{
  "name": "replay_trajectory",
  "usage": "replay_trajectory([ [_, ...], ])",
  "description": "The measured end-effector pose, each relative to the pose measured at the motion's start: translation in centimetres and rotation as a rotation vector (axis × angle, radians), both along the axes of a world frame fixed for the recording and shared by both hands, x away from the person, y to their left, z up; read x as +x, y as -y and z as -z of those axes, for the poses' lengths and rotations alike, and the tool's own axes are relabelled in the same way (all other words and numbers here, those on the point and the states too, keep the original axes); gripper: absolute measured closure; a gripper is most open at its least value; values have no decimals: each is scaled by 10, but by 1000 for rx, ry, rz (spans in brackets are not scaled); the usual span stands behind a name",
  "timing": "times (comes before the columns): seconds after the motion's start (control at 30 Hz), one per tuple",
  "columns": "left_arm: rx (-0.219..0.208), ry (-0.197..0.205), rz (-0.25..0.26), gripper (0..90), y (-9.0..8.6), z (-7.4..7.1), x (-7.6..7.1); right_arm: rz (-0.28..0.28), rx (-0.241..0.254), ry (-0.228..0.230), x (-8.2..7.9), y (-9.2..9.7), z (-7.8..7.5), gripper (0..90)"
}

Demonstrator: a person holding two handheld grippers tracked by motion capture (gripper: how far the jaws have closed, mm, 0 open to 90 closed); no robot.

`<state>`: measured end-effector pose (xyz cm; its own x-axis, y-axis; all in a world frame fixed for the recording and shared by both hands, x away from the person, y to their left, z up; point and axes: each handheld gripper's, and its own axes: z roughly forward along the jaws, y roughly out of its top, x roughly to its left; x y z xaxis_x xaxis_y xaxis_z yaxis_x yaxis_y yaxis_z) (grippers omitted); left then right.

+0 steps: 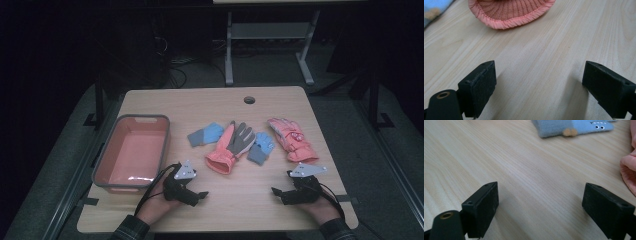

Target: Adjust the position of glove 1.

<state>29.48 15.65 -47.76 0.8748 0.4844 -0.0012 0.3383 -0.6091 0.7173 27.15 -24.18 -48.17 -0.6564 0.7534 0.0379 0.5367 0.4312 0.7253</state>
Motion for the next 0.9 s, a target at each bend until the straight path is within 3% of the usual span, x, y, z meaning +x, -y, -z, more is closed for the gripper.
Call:
replay_trajectory([
  [0.33, -7, -2, -4, 114, 0, 0, 0, -9, -6, -2, 1, -1, 0, 114],
  [0.47, -6, -2, -4, 114, 0, 0, 0, -29, -1, 3, 1, -4, 0, 157],
  [0.57, -5, -3, -8, 114, 1, 0, 0, -48, -11, 8, 2, -6, -7, 230],
  [0.8, -5, -3, -8, 114, 1, 0, 0, -56, 20, 17, 7, -14, -21, 407],
  [0.83, -6, -2, -8, 114, 1, 0, 0, -81, 35, 6, 11, -17, -23, 498],
  [0.9, -5, -1, -8, 114, 1, 0, 0, -80, 42, -1, 13, -19, -24, 586],
])
